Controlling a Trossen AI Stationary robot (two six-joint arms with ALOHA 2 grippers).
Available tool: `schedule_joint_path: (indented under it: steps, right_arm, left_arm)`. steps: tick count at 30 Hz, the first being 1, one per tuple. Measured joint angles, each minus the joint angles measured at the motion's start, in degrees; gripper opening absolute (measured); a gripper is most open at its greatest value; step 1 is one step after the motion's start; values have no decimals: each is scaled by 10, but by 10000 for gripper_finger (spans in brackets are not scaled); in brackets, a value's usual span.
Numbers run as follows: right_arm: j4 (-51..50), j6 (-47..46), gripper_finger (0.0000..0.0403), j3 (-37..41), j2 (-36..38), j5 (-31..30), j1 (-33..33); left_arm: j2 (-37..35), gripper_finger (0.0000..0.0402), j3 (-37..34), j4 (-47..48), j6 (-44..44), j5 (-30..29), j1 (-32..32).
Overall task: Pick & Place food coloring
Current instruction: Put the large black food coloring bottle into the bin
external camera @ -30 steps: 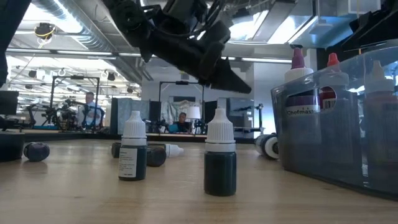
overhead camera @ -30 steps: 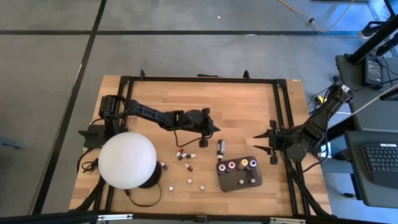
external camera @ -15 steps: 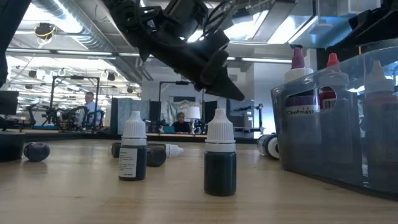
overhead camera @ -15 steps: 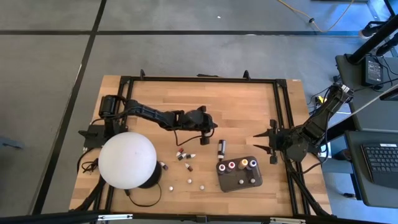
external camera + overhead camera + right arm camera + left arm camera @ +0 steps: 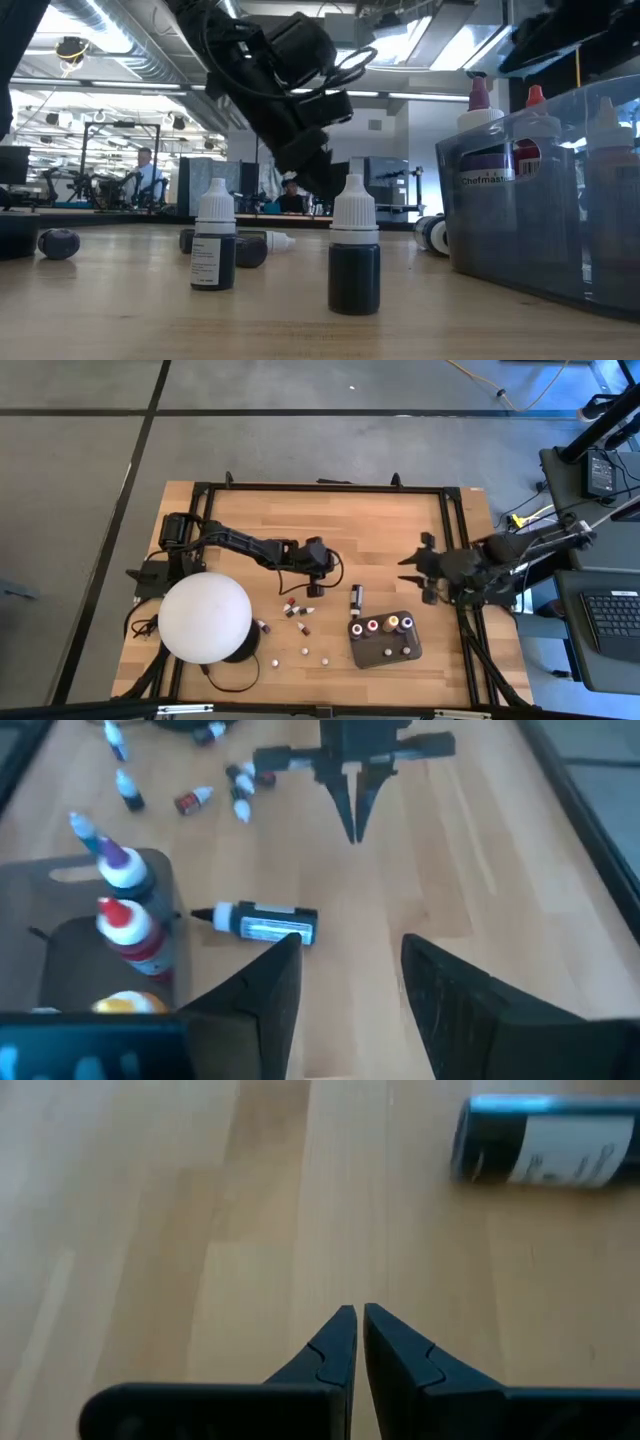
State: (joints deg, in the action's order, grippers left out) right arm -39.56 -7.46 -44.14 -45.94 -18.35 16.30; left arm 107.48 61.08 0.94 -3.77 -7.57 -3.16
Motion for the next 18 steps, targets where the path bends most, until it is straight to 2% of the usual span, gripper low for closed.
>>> schedule_joint_path:
  steps: [4, 7, 11, 18]
  right_arm:
    - [9, 104, 175, -35, -74, 114, -82]
    - [29, 166, 175, -72, -138, 168, -121]
    - [38, 228, 193, -113, -225, 179, -146]
    - [37, 287, 270, -136, -349, 184, -154]
  left_arm:
    - [0, 24, 0, 23, 0, -2, 0]
    - [0, 25, 0, 25, 0, -3, 0]
    - [0, 22, 0, 24, 0, -3, 0]
    - [0, 22, 0, 34, 0, -2, 1]
